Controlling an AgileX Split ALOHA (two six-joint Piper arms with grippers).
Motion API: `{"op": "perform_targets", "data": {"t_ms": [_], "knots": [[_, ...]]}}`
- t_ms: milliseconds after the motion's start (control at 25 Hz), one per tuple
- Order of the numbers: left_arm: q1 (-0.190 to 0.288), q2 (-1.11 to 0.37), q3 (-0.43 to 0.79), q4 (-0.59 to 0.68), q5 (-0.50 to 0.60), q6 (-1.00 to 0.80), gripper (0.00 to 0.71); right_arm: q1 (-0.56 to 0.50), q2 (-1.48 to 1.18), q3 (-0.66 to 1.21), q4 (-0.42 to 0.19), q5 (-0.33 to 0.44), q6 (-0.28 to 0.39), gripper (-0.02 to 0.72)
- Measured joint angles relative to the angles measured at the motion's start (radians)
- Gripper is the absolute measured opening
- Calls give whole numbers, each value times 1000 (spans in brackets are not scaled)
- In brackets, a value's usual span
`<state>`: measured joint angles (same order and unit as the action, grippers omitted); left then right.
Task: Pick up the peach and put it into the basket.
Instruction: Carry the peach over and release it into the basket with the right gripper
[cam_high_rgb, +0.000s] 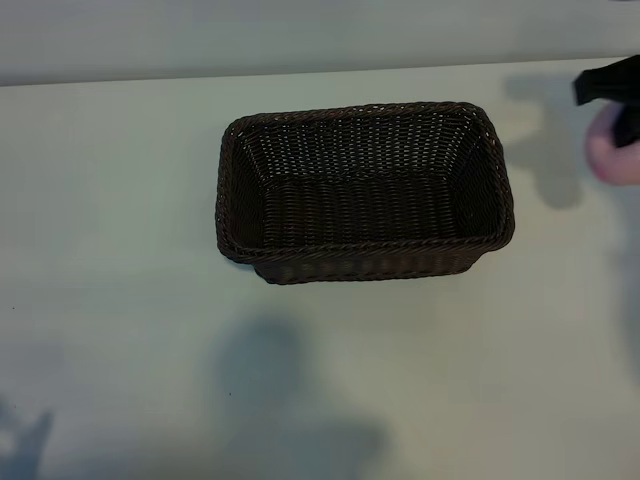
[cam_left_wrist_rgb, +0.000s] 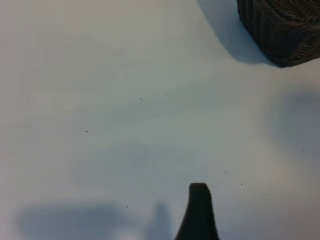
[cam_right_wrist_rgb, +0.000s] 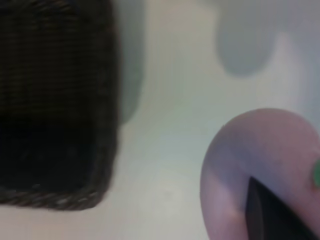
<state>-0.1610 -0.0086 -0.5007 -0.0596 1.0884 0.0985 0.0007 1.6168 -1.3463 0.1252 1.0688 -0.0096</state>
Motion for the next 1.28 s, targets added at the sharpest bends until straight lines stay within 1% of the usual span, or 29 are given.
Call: {"op": "perform_targets", "data": {"t_ms": [320, 520, 640, 880, 1280], "knots": [[0, 0, 0, 1, 0, 0, 588, 265, 12, -4, 25, -70, 17, 45], [0, 0, 0, 2, 0, 0, 588, 349, 73, -80, 25, -81, 24, 45], [0, 0, 0, 2, 0, 0, 588, 368, 126, -145, 26, -81, 24, 44], [0, 0, 0, 3, 0, 0, 588, 369, 247, -247, 24, -77, 24, 44], [0, 0, 0, 6, 0, 0, 588, 369, 423, -270, 23, -77, 24, 44]]}}
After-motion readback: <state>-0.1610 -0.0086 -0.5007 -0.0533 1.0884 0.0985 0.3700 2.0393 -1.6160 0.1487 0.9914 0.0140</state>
